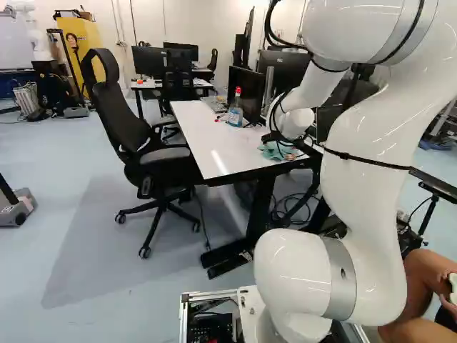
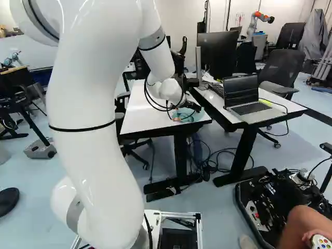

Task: Clean the table with the green towel

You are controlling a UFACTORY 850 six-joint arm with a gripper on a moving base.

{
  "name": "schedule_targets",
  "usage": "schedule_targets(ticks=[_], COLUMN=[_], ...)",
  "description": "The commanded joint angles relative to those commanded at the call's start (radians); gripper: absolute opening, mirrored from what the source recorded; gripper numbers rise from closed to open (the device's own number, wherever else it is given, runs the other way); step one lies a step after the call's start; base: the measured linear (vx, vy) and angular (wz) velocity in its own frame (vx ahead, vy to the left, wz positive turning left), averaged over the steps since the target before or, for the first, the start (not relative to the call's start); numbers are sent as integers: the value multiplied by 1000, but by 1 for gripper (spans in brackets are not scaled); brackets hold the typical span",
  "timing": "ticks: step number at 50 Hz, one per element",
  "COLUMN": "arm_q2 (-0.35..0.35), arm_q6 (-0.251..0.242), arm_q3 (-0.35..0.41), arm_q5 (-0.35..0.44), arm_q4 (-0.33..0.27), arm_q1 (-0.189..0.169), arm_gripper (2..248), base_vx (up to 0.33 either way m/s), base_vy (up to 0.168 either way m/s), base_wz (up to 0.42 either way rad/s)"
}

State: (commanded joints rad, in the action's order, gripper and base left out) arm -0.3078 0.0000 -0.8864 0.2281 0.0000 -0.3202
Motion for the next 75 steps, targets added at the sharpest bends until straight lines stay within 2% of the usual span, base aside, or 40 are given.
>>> schedule_targets(ticks=[15,31,52,53,57,58,63,64,68,69,73,74,75], arm_q2=[-1,-9,-9,-9,-9,-9,-9,-9,-9,-9,-9,-9,-9], arm_q6=[0,0,0,0,0,0,0,0,0,0,0,0,0], arm_q3=[-1,-11,-11,-11,-11,-11,-11,-11,-11,-11,-11,-11,-11], arm_q5=[0,0,0,0,0,0,0,0,0,0,0,0,0], arm_q4=[0,0,0,0,0,0,0,0,0,0,0,0,0], arm_q1=[-1,-18,-18,-18,-18,-18,-18,-18,-18,-18,-18,-18,-18], arm_gripper=[247,247,245,211,211,172,172,133,133,96,96,64,64], base_vx=[0,0,0,0,0,0,0,0,0,0,0,0,0], base_vy=[0,0,0,0,0,0,0,0,0,0,0,0,0], base_wz=[0,0,0,0,0,0,0,0,0,0,0,0,0])
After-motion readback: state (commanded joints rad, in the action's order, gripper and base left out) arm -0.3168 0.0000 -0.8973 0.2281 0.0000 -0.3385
